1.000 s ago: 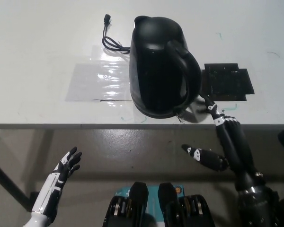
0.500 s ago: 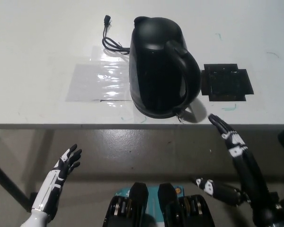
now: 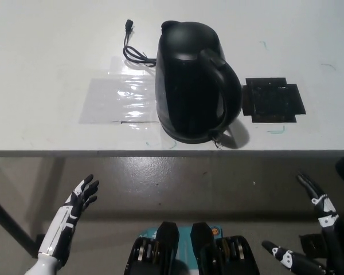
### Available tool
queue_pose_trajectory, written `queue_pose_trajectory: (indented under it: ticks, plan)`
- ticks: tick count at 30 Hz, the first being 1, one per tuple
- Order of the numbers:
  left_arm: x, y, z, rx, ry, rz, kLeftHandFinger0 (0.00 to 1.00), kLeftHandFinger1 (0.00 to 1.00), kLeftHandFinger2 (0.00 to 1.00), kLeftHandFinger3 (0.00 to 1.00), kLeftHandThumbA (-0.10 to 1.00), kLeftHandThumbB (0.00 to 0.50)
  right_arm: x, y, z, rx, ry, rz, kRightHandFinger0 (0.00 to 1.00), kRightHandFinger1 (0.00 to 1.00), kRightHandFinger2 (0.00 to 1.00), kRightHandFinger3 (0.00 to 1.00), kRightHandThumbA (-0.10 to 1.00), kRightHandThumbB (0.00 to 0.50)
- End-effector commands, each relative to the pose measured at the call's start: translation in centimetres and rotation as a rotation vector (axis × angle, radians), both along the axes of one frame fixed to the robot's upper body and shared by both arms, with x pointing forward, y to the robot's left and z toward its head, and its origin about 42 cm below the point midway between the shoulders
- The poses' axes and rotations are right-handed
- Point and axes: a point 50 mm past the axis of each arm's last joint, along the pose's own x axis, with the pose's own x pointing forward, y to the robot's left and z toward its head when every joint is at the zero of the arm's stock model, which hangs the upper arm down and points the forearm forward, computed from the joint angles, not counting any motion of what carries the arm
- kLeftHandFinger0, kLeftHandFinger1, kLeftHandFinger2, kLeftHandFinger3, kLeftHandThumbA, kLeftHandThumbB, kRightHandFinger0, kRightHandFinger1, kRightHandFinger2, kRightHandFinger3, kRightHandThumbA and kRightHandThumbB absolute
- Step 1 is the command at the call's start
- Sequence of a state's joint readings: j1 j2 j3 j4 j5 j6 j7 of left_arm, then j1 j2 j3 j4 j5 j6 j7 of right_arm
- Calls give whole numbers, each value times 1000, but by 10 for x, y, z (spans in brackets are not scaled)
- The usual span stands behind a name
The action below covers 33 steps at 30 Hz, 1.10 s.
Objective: A kettle is kept at the center of the table close to the robot and the robot uses its right index finger to press downwards on the transparent start boiling button
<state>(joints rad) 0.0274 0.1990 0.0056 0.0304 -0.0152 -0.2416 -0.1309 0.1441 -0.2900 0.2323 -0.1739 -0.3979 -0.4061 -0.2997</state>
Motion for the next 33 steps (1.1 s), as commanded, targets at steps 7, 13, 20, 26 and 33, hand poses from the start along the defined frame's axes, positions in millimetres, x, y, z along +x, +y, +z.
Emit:
queue_pose_trajectory:
  ticks: [7, 13, 20, 26, 33]
  plan:
    - [-4, 1, 3, 4, -49, -19, 1000, 1000, 1000, 1000, 1000, 310, 19, -15, -49, 131, 99, -111, 1000, 1000, 1000, 1000, 1000, 334]
    - [-5, 2, 2, -1, -44, -15, 1000, 1000, 1000, 1000, 1000, 311, 29, -17, -55, 154, 122, -121, 1000, 1000, 1000, 1000, 1000, 318]
    - [-7, 3, 2, 10, -42, -11, 1000, 1000, 1000, 1000, 1000, 317, 32, -13, -58, 163, 142, -104, 1000, 1000, 1000, 1000, 1000, 320]
    - [-6, 4, 2, 0, -30, -12, 1000, 1000, 1000, 1000, 1000, 309, 39, -10, -53, 188, 137, -87, 1000, 1000, 1000, 1000, 1000, 346]
    - [-6, 4, -1, 8, -27, -11, 1000, 1000, 1000, 1000, 1000, 313, 43, -9, -50, 208, 139, -80, 1000, 1000, 1000, 1000, 1000, 362]
